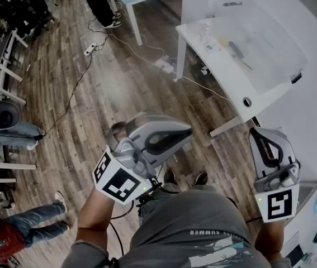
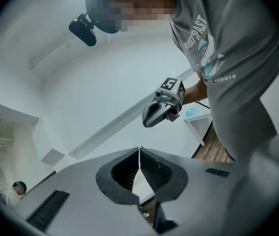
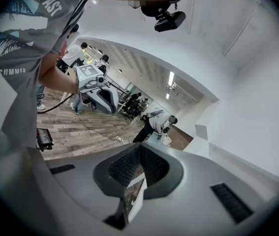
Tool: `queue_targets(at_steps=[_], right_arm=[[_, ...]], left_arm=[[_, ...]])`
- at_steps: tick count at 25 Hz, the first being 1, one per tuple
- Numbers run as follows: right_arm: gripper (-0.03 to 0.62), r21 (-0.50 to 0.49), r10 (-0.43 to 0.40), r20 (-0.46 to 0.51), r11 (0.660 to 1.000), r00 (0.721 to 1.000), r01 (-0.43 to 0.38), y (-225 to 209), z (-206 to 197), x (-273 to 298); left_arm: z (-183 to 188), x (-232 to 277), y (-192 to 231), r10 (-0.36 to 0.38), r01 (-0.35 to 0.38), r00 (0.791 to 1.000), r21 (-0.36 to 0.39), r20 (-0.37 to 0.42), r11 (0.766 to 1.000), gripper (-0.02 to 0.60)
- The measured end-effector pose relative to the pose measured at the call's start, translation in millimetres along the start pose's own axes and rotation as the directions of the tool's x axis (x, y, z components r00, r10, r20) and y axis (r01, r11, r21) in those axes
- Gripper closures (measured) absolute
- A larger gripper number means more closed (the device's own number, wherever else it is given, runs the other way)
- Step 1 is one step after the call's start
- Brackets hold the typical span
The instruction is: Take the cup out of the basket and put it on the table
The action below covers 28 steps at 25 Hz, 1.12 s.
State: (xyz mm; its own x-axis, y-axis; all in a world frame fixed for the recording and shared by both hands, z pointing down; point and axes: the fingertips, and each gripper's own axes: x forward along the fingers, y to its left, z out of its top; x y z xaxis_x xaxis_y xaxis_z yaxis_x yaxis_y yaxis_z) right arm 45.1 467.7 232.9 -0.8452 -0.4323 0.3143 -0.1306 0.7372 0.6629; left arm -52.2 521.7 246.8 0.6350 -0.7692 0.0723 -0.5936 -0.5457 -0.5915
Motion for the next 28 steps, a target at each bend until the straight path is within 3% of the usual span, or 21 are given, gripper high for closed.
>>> queue_targets(at_steps=[23,28], right_arm=[[0.583,0.050,-0.045,-0.005,0.998,0.999,0.045,-7,-18,20],[0.582,0.010,-0.058,-0.019,0.998,0.998,0.058,-19,-24,17]], left_arm=[[-19,8,0,-0.022,0.022,1.000,-0.019,-0.005,1.000,0.566],[-15,25,3,-0.045,0.045,0.999,-0.017,0.012,0.999,0.566]])
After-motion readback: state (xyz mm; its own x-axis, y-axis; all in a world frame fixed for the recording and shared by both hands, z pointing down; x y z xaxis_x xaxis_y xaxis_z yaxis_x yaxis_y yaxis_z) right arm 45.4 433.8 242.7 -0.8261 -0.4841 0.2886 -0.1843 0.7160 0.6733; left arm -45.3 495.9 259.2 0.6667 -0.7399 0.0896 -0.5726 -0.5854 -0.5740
